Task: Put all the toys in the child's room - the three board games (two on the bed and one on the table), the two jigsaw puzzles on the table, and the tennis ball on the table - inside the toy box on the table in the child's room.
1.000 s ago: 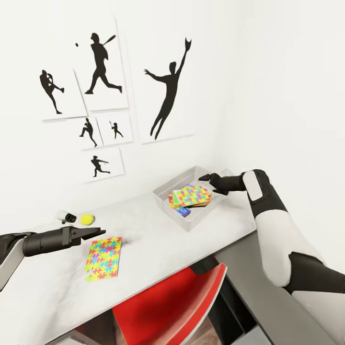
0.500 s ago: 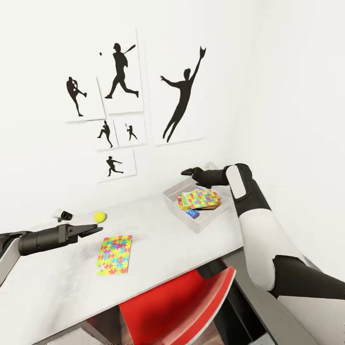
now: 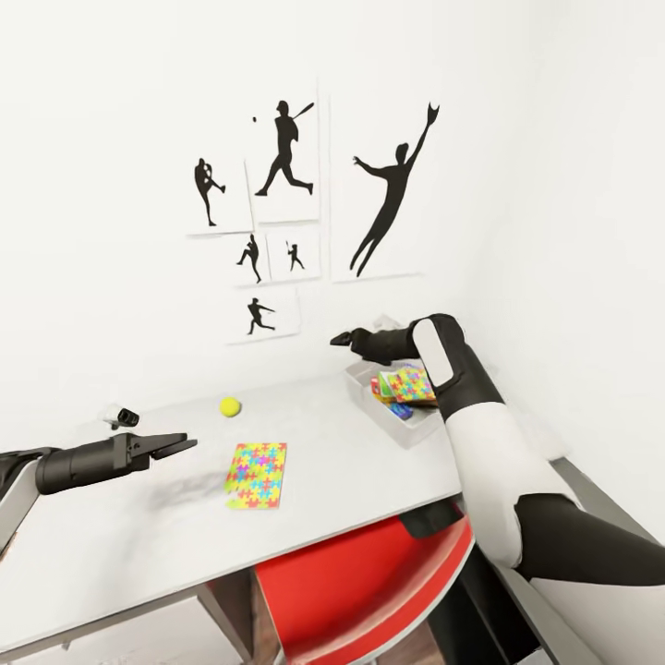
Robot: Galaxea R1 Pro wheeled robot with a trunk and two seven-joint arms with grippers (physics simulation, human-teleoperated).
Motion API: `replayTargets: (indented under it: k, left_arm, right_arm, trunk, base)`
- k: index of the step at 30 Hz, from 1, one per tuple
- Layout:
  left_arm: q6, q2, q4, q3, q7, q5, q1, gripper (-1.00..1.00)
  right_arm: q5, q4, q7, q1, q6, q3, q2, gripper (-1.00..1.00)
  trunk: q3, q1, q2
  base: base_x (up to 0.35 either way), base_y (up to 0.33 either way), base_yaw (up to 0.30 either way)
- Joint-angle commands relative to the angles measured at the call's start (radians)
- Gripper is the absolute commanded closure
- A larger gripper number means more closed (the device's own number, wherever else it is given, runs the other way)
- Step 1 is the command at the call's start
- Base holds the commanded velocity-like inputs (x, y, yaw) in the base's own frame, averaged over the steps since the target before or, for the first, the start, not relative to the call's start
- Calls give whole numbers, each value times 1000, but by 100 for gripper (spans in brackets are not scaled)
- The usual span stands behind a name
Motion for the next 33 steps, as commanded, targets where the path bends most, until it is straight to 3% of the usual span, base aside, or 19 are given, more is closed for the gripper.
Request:
replayTargets:
  k: [1,17,21,33]
  left_arm:
    - [7,0,1,-1,-1,3,-1,-100]
    - [6,0,3,0,2,1,-1,-100]
    - [6,0,3,0,2,1,-1,-100]
    - [5,0,3,0,2,1,-1,-100]
  right_arm:
    - [11,1,9,-1,4,1,1,-100]
    - [19,93,-27,-1,-1,13,1,-100]
    - [18,123,-43,-1,-39,12,1,-100]
    - [17,152,-47,1,-68,10,1,-100]
  trunk:
    - [-1,1,-2]
    - [16,1,-2]
    - [19,1,-2]
    - [21,1,-2]
  base:
    - [-4,1,212]
    - [-1,0,234]
    - [0,0,232]
    - [0,0,37]
